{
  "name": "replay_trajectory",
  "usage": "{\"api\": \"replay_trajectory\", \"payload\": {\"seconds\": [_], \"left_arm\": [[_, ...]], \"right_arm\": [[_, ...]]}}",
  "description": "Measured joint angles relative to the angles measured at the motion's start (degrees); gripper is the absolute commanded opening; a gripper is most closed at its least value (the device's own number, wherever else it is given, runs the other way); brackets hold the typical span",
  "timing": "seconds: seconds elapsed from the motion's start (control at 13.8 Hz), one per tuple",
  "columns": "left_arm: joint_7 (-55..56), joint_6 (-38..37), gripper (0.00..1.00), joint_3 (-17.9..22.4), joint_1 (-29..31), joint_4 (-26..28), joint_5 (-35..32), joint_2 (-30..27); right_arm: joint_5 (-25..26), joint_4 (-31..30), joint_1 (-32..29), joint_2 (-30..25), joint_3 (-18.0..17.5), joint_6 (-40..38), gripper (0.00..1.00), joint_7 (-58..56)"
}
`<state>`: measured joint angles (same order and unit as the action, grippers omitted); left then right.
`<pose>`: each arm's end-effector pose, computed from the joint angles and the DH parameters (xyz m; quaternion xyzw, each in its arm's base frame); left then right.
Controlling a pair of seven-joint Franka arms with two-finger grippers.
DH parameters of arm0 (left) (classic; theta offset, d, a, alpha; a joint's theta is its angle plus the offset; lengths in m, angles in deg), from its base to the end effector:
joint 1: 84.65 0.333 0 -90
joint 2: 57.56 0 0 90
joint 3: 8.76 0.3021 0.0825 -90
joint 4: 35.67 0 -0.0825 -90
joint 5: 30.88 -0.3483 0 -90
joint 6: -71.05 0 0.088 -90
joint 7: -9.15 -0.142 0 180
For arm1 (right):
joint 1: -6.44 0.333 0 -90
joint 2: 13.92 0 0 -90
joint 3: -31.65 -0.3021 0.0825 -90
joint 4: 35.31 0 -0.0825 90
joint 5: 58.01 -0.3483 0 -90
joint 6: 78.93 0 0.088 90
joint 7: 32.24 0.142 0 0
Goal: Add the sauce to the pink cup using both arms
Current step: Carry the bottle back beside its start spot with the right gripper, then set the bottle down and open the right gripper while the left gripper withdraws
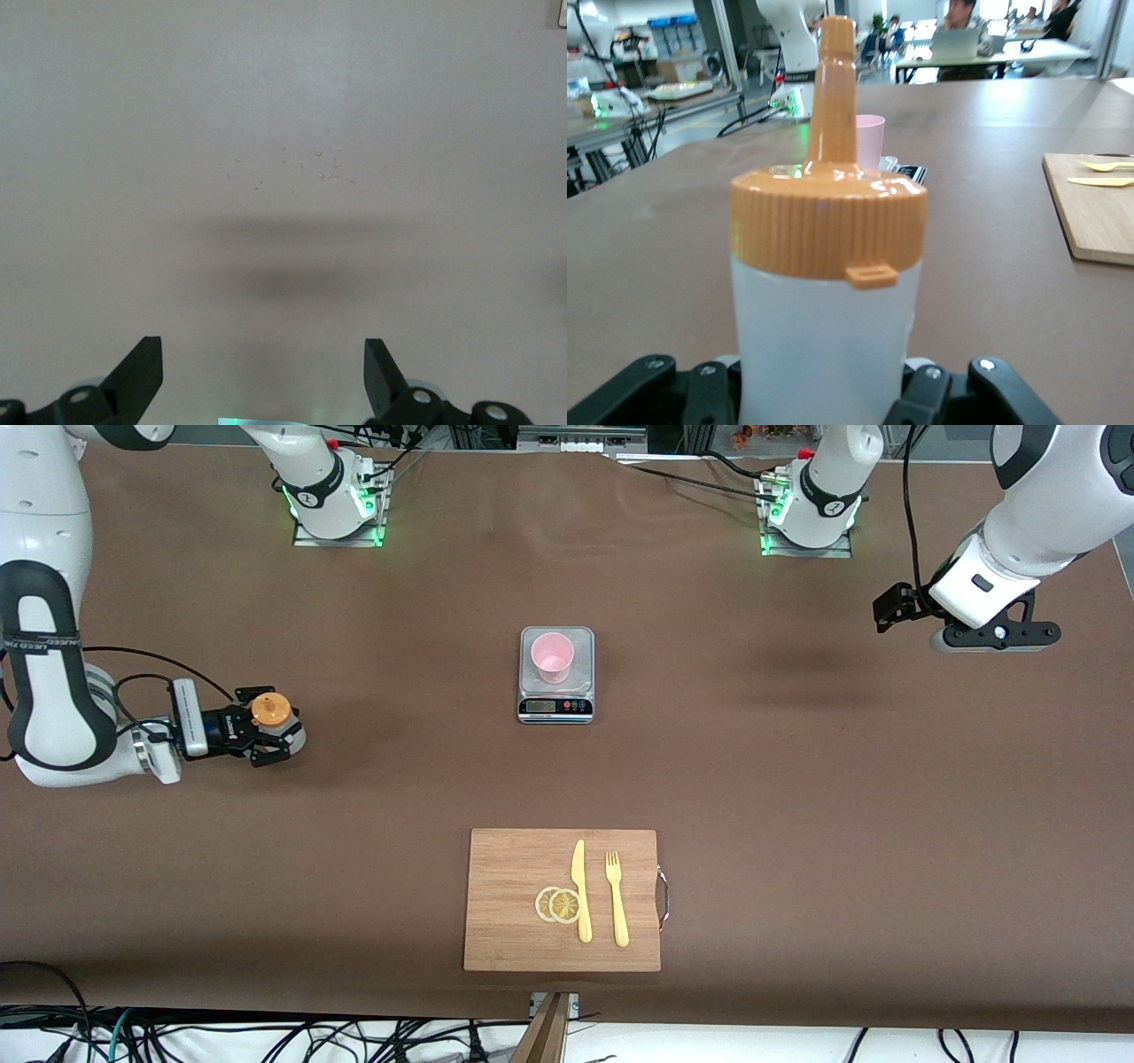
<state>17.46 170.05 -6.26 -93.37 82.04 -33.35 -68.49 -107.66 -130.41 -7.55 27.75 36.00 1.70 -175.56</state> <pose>0.4471 -0.0425 0.4711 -0.9975 -0.0127 0.0652 0.0254 0.5410 -0.0522 0.1867 -0.4969 -0.6570 -0.3006 0.4806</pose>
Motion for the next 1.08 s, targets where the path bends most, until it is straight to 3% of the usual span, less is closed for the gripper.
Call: {"api": "replay_trajectory", "payload": {"seconds": [0.72,0.8,0.94,1.08], "left_arm": [[0.08,0.00,1.00,-0.21,0.00,-0.70,0.00,0.01],[0.45,0.00,1.00,-0.21,0.00,-1.05,0.05,0.01],[2.69,0.00,1.00,-0.20,0.00,-1.73,0.10,0.01],[4.54,0.00,1.00,-0.20,0.00,-2.66,0.18,0.01]], "right_arm": [[-3.76,-0.21,-6.84,8.72,-0.09,-3.87,0.00,-10.61],[-4.13,-0.21,-7.22,9.09,-0.10,-4.47,0.09,-11.18],[-4.19,-0.21,-7.76,9.25,-0.17,-4.73,1.00,-11.45],[-4.34,-0.19,-7.82,9.26,-0.20,-4.73,1.00,-11.46]]}}
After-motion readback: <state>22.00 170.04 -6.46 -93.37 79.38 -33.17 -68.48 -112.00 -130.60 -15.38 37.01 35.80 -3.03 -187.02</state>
